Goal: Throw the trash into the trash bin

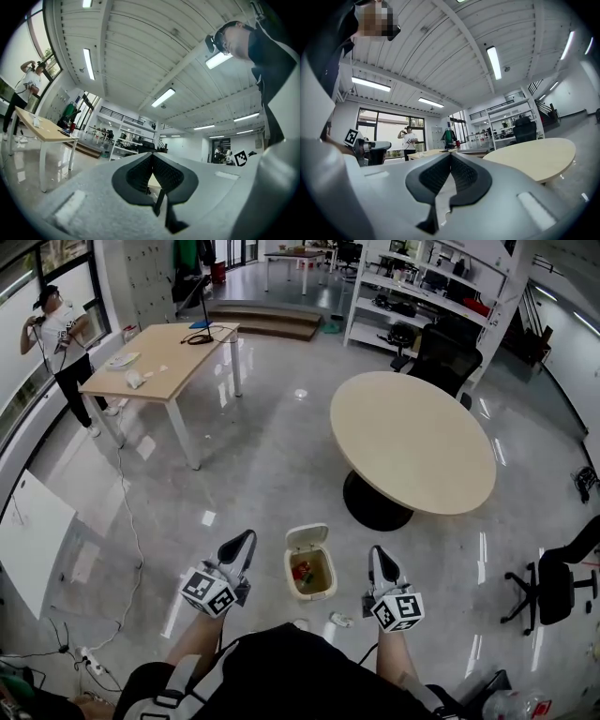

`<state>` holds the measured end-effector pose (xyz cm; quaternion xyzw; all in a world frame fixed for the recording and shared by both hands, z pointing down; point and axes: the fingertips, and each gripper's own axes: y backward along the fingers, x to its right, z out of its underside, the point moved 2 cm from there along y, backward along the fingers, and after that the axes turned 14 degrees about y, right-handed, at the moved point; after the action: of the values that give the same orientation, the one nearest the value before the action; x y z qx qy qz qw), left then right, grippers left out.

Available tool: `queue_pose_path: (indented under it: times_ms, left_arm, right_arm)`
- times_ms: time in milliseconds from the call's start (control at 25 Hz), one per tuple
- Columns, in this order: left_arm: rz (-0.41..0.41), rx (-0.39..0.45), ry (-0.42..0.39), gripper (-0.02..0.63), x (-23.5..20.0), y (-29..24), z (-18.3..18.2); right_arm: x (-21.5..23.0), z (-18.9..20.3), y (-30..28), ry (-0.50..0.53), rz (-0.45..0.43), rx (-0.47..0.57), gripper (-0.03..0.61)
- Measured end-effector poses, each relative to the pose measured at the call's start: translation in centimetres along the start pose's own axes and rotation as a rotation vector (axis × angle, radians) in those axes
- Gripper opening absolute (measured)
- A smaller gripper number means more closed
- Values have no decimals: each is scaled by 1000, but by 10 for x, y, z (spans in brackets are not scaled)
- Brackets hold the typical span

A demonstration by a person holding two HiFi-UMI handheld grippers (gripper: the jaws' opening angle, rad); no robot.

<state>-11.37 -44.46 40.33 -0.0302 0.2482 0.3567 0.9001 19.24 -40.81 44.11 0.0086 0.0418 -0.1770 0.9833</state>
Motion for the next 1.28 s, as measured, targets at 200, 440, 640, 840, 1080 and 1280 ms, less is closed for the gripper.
queue_pose_path:
  times_ms: [200,440,640,840,1080,1280]
  left_arm:
    - [25,-9,-38,0,3,20,-16]
    - [35,2,-25,0,-11,53,-33]
    - [87,-12,-15,1,-17,66,-34]
    - [117,-66,1,0,-3,71,-17]
    - [124,-65,9,0,10,69,-6]
    - [102,-41,2,0,16,59,4]
  right_arm:
    - [-25,-11,6,-3,31,-2,6]
    - [-73,-27,8,28,44,9,6]
    - [-97,-27,19,41,75,-23,6]
    - [-100,-29,46,42,107,-34,6]
    - [-75,-19,76,50,143,-74,6]
    - [-66,-11,79,15,121,-69,5]
